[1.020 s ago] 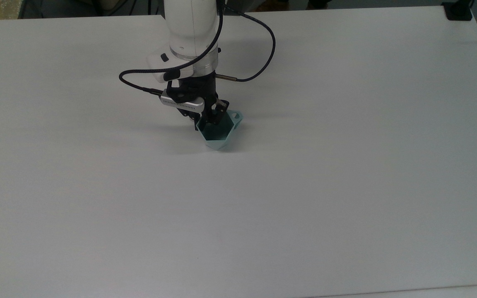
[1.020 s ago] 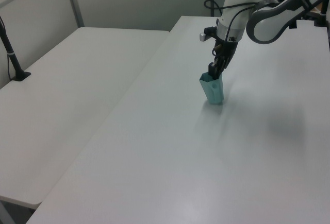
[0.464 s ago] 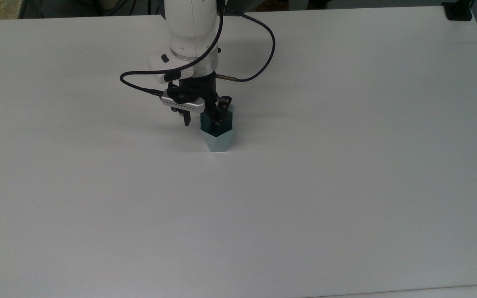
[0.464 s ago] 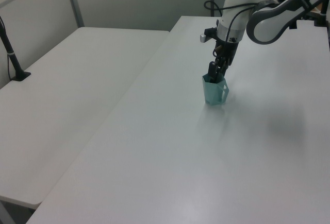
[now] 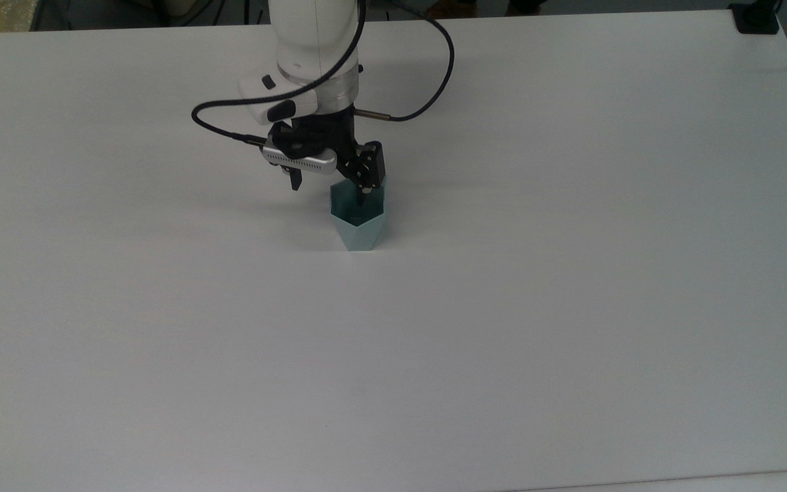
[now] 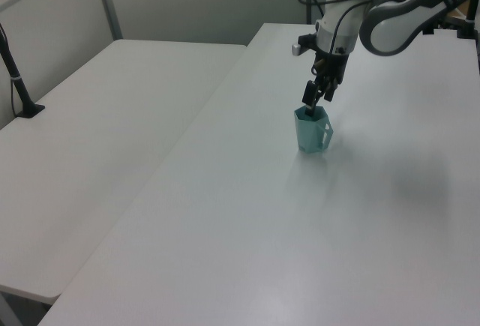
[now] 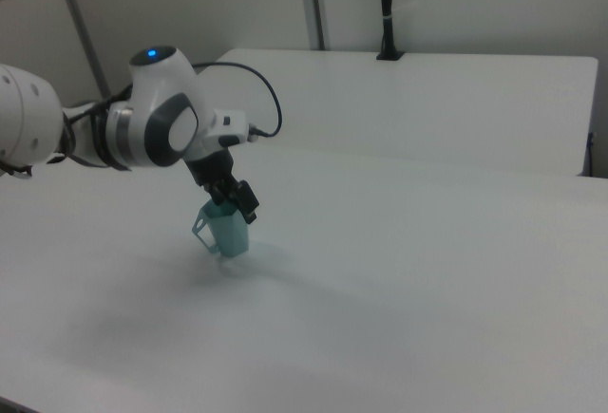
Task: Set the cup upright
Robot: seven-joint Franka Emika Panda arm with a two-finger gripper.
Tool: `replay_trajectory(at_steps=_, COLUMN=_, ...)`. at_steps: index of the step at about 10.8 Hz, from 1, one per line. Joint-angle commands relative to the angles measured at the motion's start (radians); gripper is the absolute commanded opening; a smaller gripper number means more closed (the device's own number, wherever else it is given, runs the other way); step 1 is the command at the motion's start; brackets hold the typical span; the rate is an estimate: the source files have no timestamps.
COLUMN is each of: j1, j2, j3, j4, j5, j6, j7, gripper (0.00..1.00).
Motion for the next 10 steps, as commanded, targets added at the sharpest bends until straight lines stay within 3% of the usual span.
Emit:
replay_trajectory(at_steps=1, j1=-0.007, j2=-0.084, j3=-0.003, j4=0.075, j5=0.003, j6=-0.145, j7=-0.021, gripper=1.0)
replay_trajectory(at_steps=3, j1=-0.012, j2=-0.107, j3=-0.01, j4=0.162, j5=0.003, j6=-0.181, j7=-0.015, gripper=1.0)
replay_trajectory(at_steps=5, j1=-0.092, j2=-0.168, j3=-0.02, j4=0.218, j5=0.038, j6=-0.307, j7=-0.038, gripper=1.0)
replay_trajectory(at_steps=7, j1=-0.162, j2=-0.251, j3=-0.021, j4=0.224, j5=0.078, j6=-0.476, j7=-0.308, gripper=1.0)
replay_trajectory(at_steps=10, j1=-0.231, j2=-0.256, j3=-0.021, j4=0.41, j5=0.095, j6=-0.828, j7=-0.534, gripper=1.0)
